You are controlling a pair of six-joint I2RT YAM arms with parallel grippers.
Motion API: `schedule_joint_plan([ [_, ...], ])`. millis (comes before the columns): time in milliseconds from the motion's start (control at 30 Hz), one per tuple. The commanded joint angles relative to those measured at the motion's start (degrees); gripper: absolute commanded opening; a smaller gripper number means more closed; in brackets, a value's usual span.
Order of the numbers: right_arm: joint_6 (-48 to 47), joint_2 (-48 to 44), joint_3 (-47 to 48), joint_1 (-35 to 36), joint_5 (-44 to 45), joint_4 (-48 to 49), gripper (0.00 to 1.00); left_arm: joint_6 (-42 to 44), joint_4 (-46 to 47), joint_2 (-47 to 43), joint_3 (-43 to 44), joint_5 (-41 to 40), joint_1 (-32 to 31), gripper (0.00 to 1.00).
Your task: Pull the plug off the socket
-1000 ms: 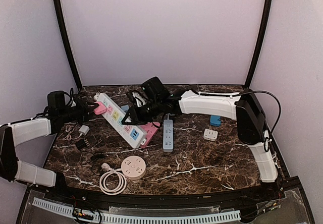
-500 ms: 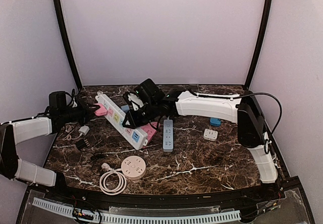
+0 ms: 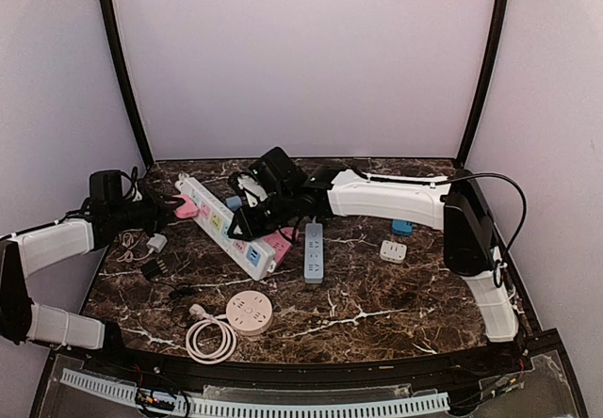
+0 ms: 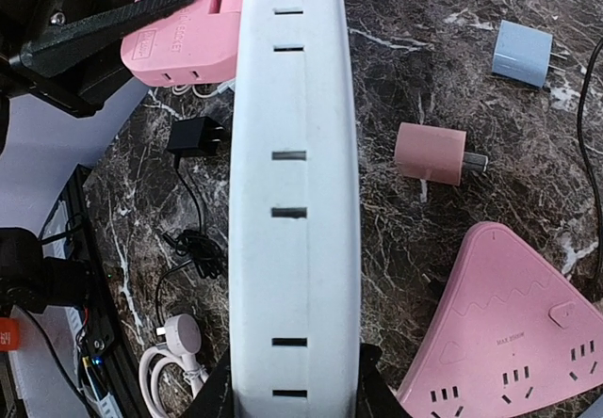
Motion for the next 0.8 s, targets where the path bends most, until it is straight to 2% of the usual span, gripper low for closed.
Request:
schedule_joint_plan([
  [0,3.1,-1.8,3.1,-3.5,4.1,6.7,0.00,3.7,-7.8,-4.5,2.0,-2.3,0.0,0.00],
  [367,4.2,2.3,5.0,-3.0,5.1,9.8,0.00,3.9,-15.8,-6.1,2.9,-5.3,0.0,0.00],
  [500,4.4,2.8,4.0,-3.1,-0.9,14.5,0.00,5.0,-18.1,-6.8,3.8,-5.7,0.0,0.00],
  [767,9.6,7.8,8.9,-2.2,-11.2,17.0,0.00,6.8,-21.5,-7.7,6.0,-6.9,0.0,0.00],
])
